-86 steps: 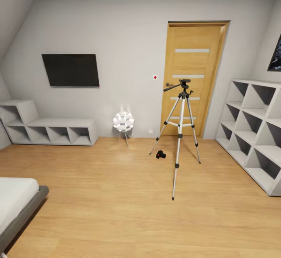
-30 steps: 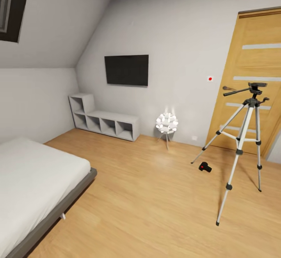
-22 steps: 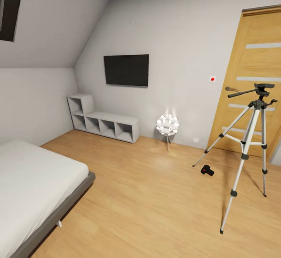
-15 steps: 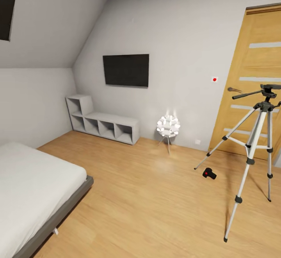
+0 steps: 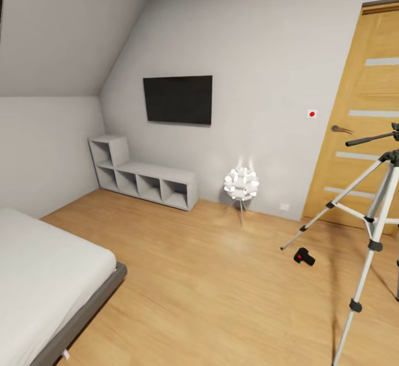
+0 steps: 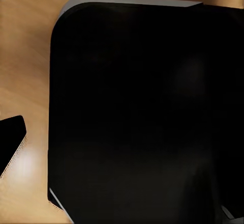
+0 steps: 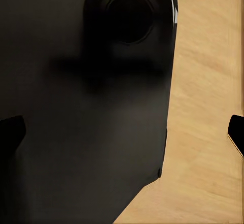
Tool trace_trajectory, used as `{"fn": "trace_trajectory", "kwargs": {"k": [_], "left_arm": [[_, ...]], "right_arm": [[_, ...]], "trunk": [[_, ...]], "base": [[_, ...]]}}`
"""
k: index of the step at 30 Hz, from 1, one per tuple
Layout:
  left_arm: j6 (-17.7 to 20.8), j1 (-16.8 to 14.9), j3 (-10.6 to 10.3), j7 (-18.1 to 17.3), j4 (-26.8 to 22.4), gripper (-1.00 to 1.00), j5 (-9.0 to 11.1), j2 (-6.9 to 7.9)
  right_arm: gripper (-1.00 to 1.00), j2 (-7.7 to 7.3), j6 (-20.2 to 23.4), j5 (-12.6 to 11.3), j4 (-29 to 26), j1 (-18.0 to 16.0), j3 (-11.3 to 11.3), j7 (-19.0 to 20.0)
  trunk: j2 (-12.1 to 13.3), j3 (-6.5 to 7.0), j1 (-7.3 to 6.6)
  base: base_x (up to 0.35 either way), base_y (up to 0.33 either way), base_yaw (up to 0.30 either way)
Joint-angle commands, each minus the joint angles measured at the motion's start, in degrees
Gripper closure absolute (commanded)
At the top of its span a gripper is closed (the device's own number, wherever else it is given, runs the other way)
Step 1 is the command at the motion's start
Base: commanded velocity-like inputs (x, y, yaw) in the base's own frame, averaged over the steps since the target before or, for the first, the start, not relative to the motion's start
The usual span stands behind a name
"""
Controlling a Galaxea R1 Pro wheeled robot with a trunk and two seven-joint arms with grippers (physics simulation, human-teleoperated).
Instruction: Attach the digital camera to the camera tripod in the bedroom.
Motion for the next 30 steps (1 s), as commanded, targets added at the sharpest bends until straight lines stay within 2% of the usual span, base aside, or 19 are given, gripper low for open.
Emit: {"fn": "trace_trajectory", "kwargs": {"k": [1,23,30], "left_arm": [[-0.1,0.0,0.1,0.0,-0.1,-1.00,0.5,-0.02],[-0.1,0.0,0.1,0.3,-0.1,-1.00,0.5,-0.02],[-0.1,0.0,0.1,0.3,-0.1,-1.00,0.5,-0.02]], "right_arm": [[-1.00,-0.01,0.0,0.1,0.0,0.0,0.0,0.0],[-1.00,0.21,-0.1,0.0,0.0,0.0,0.0,-0.1],[-1.00,0.62,-2.0,-0.5,0.0,0.0,-0.4,0.0]], "trunk": [[0.0,-0.03,0.04],[0.0,-0.03,0.04],[0.0,-0.03,0.04]], "base": [[0.323,0.000,0.000],[0.323,0.000,0.000],[0.323,-0.056,-0.001]]}}
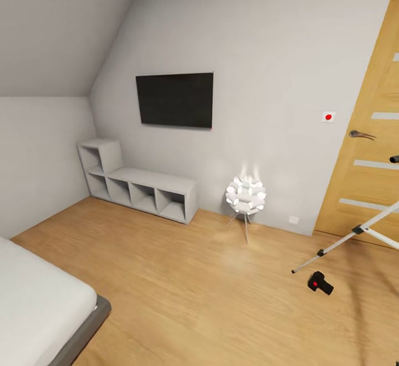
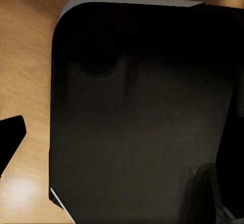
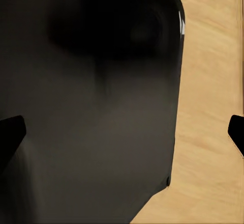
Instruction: Attach the digital camera to the camera tripod in the bedroom.
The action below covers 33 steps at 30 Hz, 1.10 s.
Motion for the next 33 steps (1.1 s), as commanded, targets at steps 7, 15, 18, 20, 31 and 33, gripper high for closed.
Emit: {"fn": "trace_trajectory", "kwargs": {"k": [7,15,18,20,31,33], "left_arm": [[-0.1,0.0,0.1,0.0,-0.1,-1.00,0.5,-0.02],[-0.1,0.0,0.1,0.0,-0.1,-1.00,0.6,-0.02],[-0.1,0.0,0.1,0.0,-0.1,-1.00,0.6,-0.02],[-0.1,0.0,0.1,0.0,-0.1,-1.00,0.6,-0.02],[-0.1,0.0,0.1,0.0,-0.1,-1.00,0.6,-0.02],[-0.1,0.0,0.1,0.1,-0.1,-1.00,0.6,-0.02]], "right_arm": [[-1.00,0.09,-0.5,-0.4,0.0,0.0,-0.3,0.0],[-1.00,0.16,-0.8,-0.5,0.0,0.0,-0.4,0.0],[-1.00,0.16,-0.8,-0.5,0.0,0.0,-0.4,0.0],[-1.00,0.16,-0.9,-0.5,0.0,0.0,-0.3,0.0],[-1.00,-0.11,-1.1,-0.4,0.0,0.0,-0.3,0.0],[-1.00,-0.11,-1.1,-0.4,0.0,0.0,-0.3,-0.1]], "trunk": [[0.0,-0.04,0.04],[0.0,-0.04,0.04],[0.0,-0.04,0.04],[0.0,-0.04,0.04],[0.0,-0.04,0.04],[0.0,-0.04,0.04]], "base": [[0.323,-0.032,-0.140],[0.323,-0.005,-0.227],[0.323,-0.001,-0.231],[0.323,-0.001,-0.193],[0.323,0.000,-0.037],[0.323,0.000,-0.002]]}}
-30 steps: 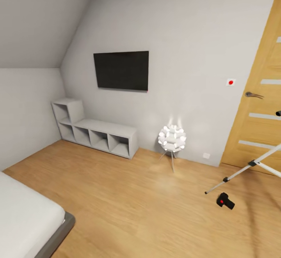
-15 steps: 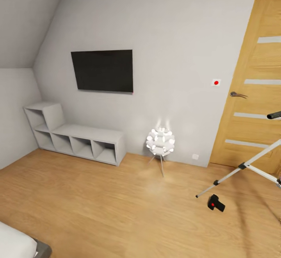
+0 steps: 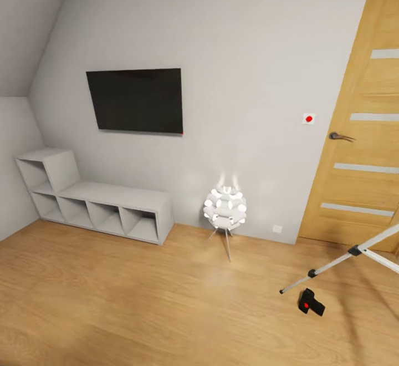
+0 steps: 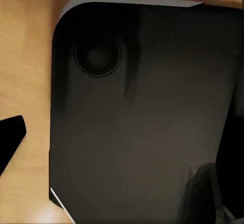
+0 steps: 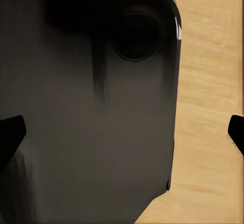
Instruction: Attach the digital camera to the camera tripod in the bedroom.
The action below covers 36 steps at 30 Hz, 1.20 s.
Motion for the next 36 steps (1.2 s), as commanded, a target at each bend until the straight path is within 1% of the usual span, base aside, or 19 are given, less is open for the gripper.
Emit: {"fn": "trace_trajectory", "kwargs": {"k": [1,7,12,36], "left_arm": [[-0.1,0.0,0.1,0.0,-0.1,-1.00,0.5,-0.02],[-0.1,0.0,0.1,0.0,-0.1,-1.00,0.5,-0.02],[-0.1,0.0,0.1,0.0,-0.1,-1.00,0.5,-0.02],[-0.2,0.0,0.2,0.0,-0.1,-1.00,0.4,-0.02]], "right_arm": [[-1.00,0.01,-0.2,0.0,0.0,0.0,0.0,0.0],[-1.00,0.23,-0.2,0.6,0.0,0.0,0.5,0.0],[-1.00,0.21,-0.2,0.7,0.0,0.0,0.6,0.1],[-1.00,0.13,-0.1,0.8,0.0,0.0,0.7,0.1]], "trunk": [[0.0,-0.04,0.04],[0.0,-0.04,0.04],[0.0,-0.04,0.04],[0.0,-0.04,0.04]], "base": [[0.323,0.000,-0.001],[0.303,0.017,-0.121],[0.154,0.058,-0.227],[0.009,0.003,-0.243]]}}
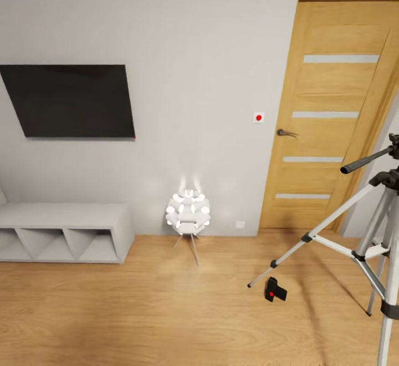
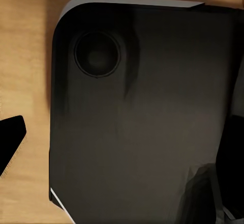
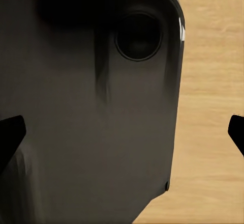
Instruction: Attach the digital camera to the camera tripod in the bedroom.
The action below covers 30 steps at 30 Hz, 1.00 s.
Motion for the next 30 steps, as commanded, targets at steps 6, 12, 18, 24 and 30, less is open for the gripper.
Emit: {"fn": "trace_trajectory", "kwargs": {"k": [6,12,18,24,30], "left_arm": [[-0.2,0.0,0.1,0.0,0.0,-1.00,0.4,-0.02],[-0.2,0.0,0.2,0.0,0.0,-1.00,0.4,-0.02],[-0.2,0.0,0.2,0.0,0.0,-1.00,0.4,-0.02],[-0.3,0.0,0.2,0.0,-0.1,-1.00,0.4,-0.02],[-0.3,0.0,0.2,0.1,-0.1,-1.00,0.4,-0.02]], "right_arm": [[-1.00,-0.02,-0.2,0.1,0.0,0.0,0.0,0.0],[-1.00,-0.06,-0.2,0.1,0.0,0.0,0.0,0.0],[-1.00,-0.15,-0.2,0.1,0.0,0.0,0.0,0.0],[-1.00,-0.25,-0.2,0.1,0.0,0.0,0.0,0.0],[-1.00,-0.36,-0.2,0.1,0.0,0.0,0.0,0.0]], "trunk": [[0.0,-0.04,0.00],[0.0,-0.04,0.00],[0.0,-0.04,0.00],[0.0,-0.04,0.00],[0.0,-0.04,0.00]], "base": [[0.000,0.000,-0.243],[0.000,0.000,-0.243],[0.000,0.000,-0.243],[0.000,0.000,-0.243],[0.000,0.000,-0.243]]}}
